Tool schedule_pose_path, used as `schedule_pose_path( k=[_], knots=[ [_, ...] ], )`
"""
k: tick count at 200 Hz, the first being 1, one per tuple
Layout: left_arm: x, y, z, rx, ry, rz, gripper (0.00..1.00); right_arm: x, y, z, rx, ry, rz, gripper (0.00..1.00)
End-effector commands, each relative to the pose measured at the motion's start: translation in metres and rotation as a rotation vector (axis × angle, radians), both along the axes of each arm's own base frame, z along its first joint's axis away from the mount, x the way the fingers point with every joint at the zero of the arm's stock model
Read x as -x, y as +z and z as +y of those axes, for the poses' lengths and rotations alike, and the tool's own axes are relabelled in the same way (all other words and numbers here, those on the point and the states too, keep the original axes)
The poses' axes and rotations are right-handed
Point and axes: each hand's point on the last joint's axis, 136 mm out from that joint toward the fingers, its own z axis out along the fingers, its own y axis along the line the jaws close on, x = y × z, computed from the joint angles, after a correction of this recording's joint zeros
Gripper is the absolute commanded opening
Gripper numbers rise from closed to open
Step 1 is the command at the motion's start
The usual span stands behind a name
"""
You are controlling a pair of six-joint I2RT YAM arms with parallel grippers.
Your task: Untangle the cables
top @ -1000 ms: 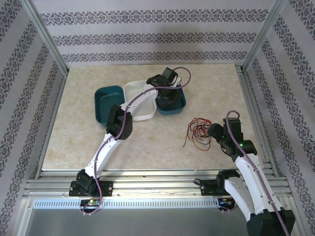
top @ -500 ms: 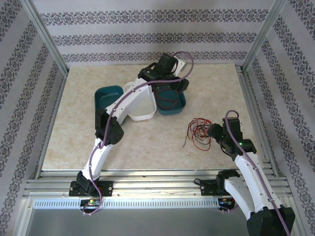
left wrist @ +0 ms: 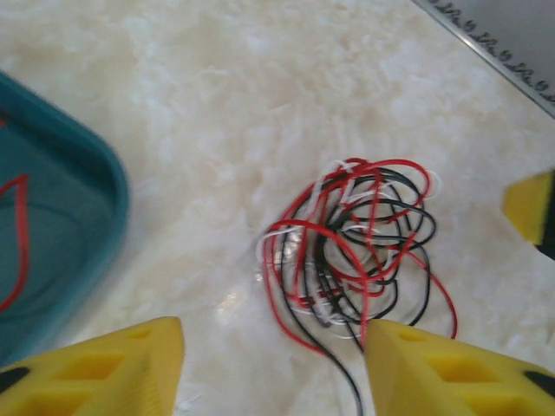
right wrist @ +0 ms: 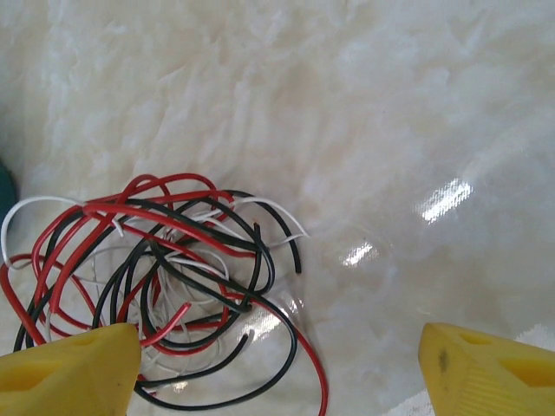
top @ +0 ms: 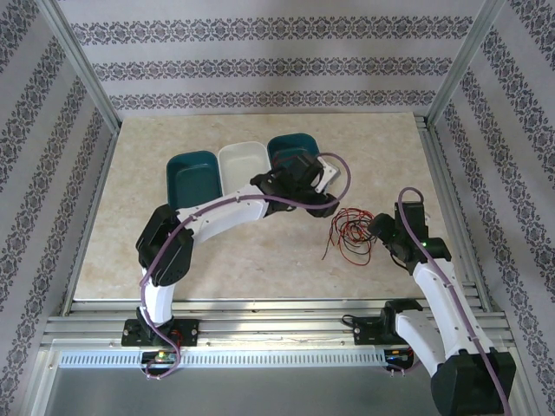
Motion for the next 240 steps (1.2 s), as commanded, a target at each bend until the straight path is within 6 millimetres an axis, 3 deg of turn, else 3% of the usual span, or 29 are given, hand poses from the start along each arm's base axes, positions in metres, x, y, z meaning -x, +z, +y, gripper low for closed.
schedule_pose_path(
  k=[1,42,78,145,185,240],
  knots=[
    [0.007,0.022,-0.025,0.135,0.007,-0.035,0.5,-0.01,0.012,-0.003,0.009,0.009,-0.032,0.84],
    [0.019,0.0,-0.054,0.122,-0.035,-0.006,0.42,-0.01,0.006,-0.011,0.001,-0.006,-0.011,0.84],
    [0.019,-0.02,-0.065,0.086,-0.04,0.017,0.37,-0.005,0.0,-0.011,-0.029,-0.004,-0.009,0.84],
    [0.01,-0.058,-0.072,0.001,-0.007,0.028,0.36,0.0,-0.006,-0.01,-0.037,0.01,-0.005,0.87],
    [0.009,-0.078,-0.073,-0.04,-0.005,0.054,0.3,0.003,-0.008,-0.011,-0.039,0.004,-0.013,0.93],
    [0.009,-0.091,-0.072,-0.068,0.0,0.073,0.27,0.005,-0.01,-0.01,-0.048,-0.001,-0.017,0.98]
  ],
)
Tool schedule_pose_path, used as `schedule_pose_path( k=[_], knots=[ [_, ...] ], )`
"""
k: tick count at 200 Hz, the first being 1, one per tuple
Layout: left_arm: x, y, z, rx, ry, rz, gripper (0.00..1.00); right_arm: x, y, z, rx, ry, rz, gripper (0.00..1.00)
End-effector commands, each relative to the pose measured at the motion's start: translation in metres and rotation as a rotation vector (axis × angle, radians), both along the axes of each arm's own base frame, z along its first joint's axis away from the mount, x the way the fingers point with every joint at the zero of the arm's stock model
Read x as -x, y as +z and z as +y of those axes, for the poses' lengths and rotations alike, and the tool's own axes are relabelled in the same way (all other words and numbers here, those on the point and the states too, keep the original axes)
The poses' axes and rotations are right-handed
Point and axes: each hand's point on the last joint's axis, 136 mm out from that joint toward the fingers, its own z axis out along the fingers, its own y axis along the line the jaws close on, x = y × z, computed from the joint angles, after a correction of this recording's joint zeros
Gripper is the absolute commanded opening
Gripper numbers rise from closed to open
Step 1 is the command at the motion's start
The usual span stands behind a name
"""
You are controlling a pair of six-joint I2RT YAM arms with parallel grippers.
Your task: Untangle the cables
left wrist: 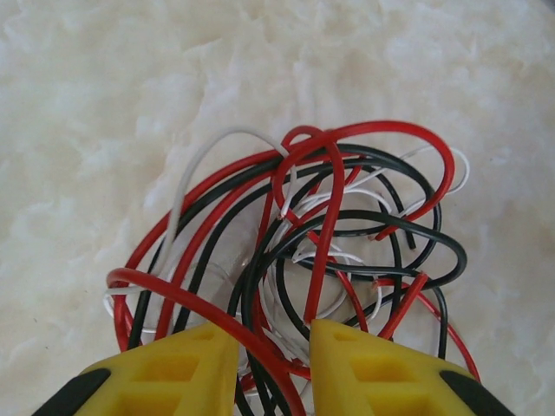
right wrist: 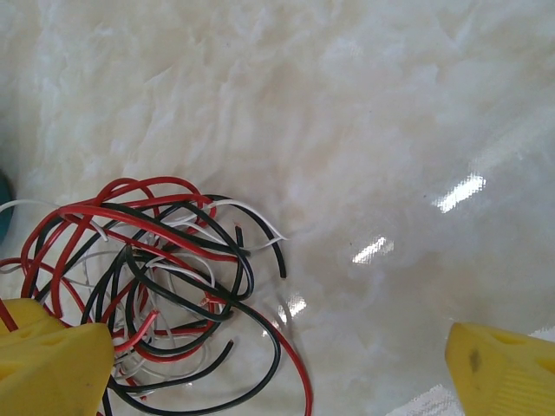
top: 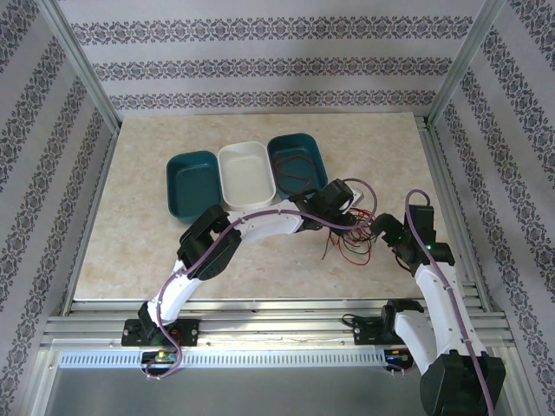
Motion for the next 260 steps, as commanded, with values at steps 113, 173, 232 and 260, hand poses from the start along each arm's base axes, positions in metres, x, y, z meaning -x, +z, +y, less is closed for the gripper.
schedule_pose_path(
  k=[113,173,232,260],
  knots=[
    [0.013,0.048,0.004,0.117,0.009,-0.04,0.06,-0.002,-0.015,0.02,-0.082,0.097,0.018,0.98],
    [0.013,0.082,0.008,0.281,0.006,-0.023,0.06,-0.014,-0.019,0.039,-0.057,0.198,0.059,0.98],
    [0.02,0.103,0.012,0.312,-0.039,-0.038,0.05,-0.023,-0.039,0.037,-0.007,0.188,0.155,0.98],
    [0.021,0.124,0.019,0.33,-0.054,-0.065,0.04,-0.023,-0.047,0.031,0.029,0.171,0.202,0.98]
  ],
)
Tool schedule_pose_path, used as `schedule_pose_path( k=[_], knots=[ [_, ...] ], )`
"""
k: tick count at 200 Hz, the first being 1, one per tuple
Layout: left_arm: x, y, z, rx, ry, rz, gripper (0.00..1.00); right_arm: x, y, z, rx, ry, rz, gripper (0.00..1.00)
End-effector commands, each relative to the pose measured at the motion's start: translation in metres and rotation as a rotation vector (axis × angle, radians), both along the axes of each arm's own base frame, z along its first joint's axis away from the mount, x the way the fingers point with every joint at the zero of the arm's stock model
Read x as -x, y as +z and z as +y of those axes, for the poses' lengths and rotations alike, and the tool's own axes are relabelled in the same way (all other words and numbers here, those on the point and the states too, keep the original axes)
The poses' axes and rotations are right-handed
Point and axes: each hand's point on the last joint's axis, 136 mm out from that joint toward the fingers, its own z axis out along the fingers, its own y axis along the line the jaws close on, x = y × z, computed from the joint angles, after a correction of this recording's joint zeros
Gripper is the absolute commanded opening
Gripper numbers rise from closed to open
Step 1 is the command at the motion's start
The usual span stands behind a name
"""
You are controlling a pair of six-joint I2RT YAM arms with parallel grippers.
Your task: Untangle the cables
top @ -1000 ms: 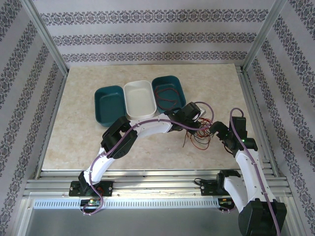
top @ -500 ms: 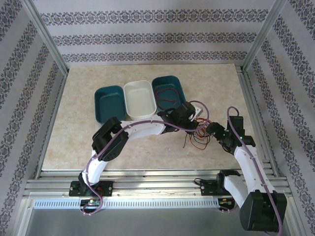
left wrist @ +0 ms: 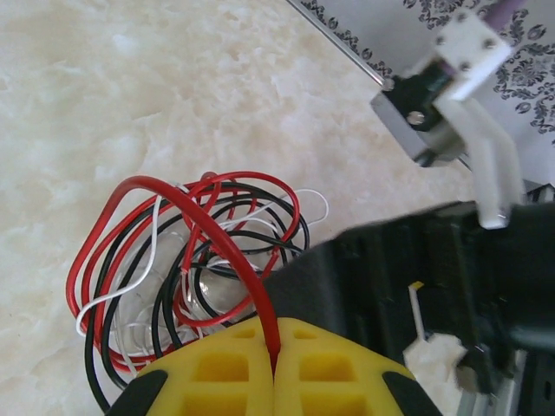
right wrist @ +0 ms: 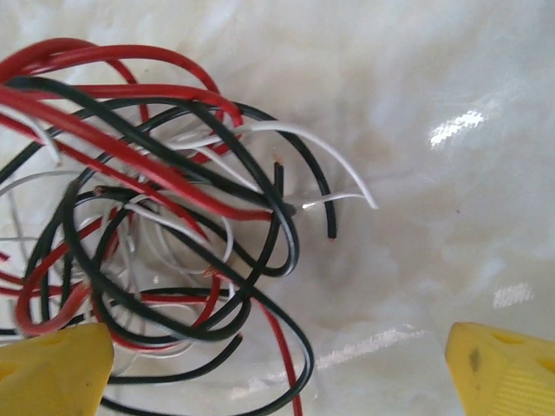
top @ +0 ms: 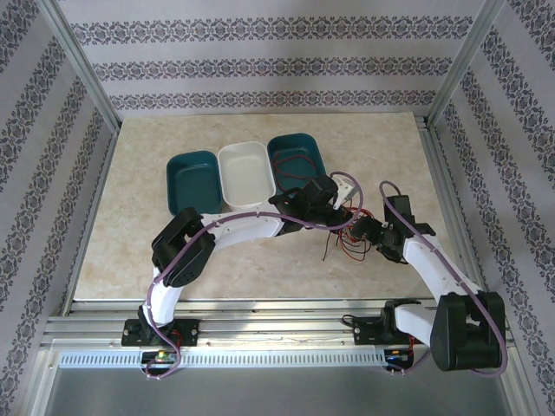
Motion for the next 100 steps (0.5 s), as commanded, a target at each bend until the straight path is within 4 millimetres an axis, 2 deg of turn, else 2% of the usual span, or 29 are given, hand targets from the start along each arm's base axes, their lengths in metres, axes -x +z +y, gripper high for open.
schedule_pose_path(
  k=[1,39,100],
  knots=[
    [-0.003,0.054,0.008,0.094,-0.015,-0.07,0.04,-0.008,0.003,-0.008,0.066,-0.012,-0.005,0.98],
    [0.006,0.102,0.019,0.19,-0.066,-0.102,0.04,-0.007,-0.007,-0.014,0.099,-0.027,0.042,0.98],
    [0.021,0.142,0.03,0.252,-0.126,-0.141,0.04,-0.007,-0.012,-0.022,0.137,-0.05,0.065,0.98]
  ],
)
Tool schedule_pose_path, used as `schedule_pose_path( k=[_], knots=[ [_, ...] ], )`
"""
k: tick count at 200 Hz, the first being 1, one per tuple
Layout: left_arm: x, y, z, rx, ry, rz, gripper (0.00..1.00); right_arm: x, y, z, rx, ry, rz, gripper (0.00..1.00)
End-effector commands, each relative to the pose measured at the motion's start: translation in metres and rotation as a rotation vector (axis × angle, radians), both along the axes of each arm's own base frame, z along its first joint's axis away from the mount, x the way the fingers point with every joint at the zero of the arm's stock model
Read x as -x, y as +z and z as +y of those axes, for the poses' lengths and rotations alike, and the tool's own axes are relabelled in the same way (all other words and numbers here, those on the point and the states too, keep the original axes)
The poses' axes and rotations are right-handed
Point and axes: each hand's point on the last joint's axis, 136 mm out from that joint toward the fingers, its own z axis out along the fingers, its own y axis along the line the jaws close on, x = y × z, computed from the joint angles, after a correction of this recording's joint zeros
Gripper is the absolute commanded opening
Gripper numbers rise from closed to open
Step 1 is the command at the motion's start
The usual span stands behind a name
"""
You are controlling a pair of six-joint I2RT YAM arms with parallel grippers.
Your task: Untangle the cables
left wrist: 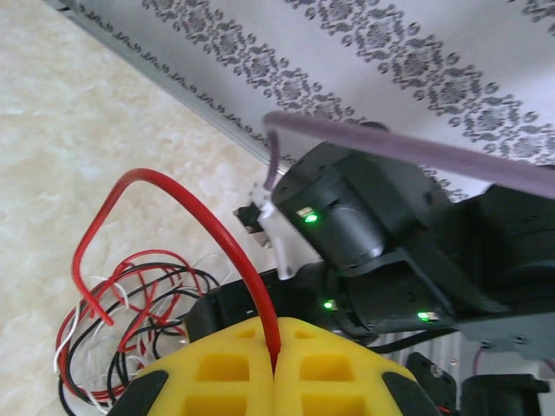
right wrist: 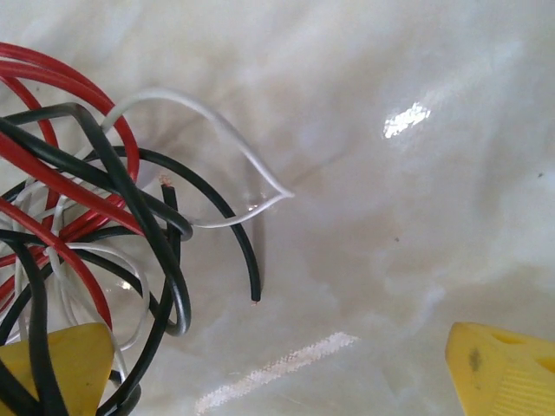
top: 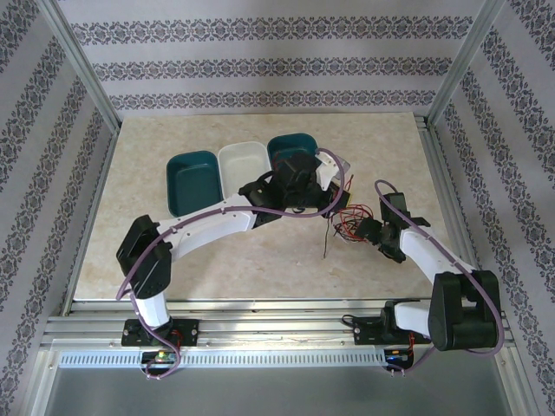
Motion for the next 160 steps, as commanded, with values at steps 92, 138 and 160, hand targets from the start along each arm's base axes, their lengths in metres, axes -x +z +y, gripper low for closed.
schedule_pose_path(
  k=[92,138,160],
  knots=[
    [-0.002,0.102,0.06,0.135,0.052,-0.244,0.04,-0.006,-0.006,-0.007,0.056,-0.02,0.025,0.98],
    [-0.023,0.107,0.091,0.105,0.169,-0.287,0.03,-0.009,-0.003,-0.006,0.049,-0.019,0.016,0.98],
    [-0.036,0.105,0.104,0.09,0.222,-0.29,0.02,-0.01,-0.002,-0.006,0.048,-0.018,0.009,0.98]
  ],
)
